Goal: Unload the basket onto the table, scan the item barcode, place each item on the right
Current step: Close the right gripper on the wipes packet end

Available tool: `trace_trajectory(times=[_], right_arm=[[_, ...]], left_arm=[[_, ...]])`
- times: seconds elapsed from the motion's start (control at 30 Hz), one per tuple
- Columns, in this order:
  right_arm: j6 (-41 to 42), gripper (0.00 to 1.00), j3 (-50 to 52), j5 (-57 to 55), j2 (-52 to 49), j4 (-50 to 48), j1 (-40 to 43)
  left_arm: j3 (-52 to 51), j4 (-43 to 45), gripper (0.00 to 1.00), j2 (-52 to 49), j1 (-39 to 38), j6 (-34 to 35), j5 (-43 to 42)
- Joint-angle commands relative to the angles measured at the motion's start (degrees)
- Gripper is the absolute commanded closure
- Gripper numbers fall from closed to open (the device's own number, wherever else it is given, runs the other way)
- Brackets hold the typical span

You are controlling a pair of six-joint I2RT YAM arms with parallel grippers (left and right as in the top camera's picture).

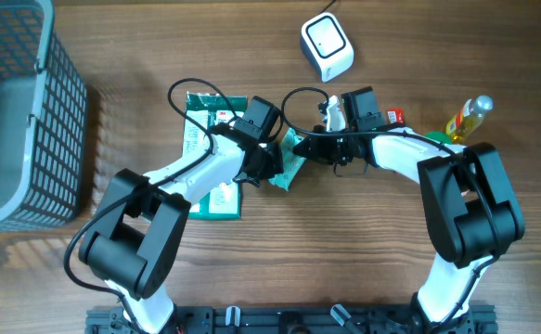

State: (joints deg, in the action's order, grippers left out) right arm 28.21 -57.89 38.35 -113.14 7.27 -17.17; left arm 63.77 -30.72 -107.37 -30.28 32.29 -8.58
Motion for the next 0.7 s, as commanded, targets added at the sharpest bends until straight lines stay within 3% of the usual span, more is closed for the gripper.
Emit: trace_trajectory(times=[0.0, 0.2, 0.37, 0.6, 0.67], right_arm=[[-1.20, 0.96, 1.27, -1.44, -1.84, 0.92, -0.74], [-1.20, 0.96, 1.27, -1.44, -1.84, 0.92, -0.74], [-1.22, 0.96, 1.27, -1.46, -1.84, 0.94, -0.74], [-1.25, 0.96, 1.27, -1.46, -1.84, 0.92, -0.74], [-1.25, 0.96, 1.27, -1.46, -1.84, 0.92, -0.74]], left_arm=[[-1.05, -0.28, 0.93, -1.90, 0.35, -0.35, 4.44], [0.02, -0.31, 0.86, 6.43, 5.57, -0.50, 4.44], [0.04, -0.55, 0.75, 14.08, 13.51, -0.55, 6.60], [0.00, -3.80, 0.62, 15.10, 22.12, -0.55, 7.04], [0.00, -4.26, 0.54, 15.10, 23.96, -0.55, 7.21]])
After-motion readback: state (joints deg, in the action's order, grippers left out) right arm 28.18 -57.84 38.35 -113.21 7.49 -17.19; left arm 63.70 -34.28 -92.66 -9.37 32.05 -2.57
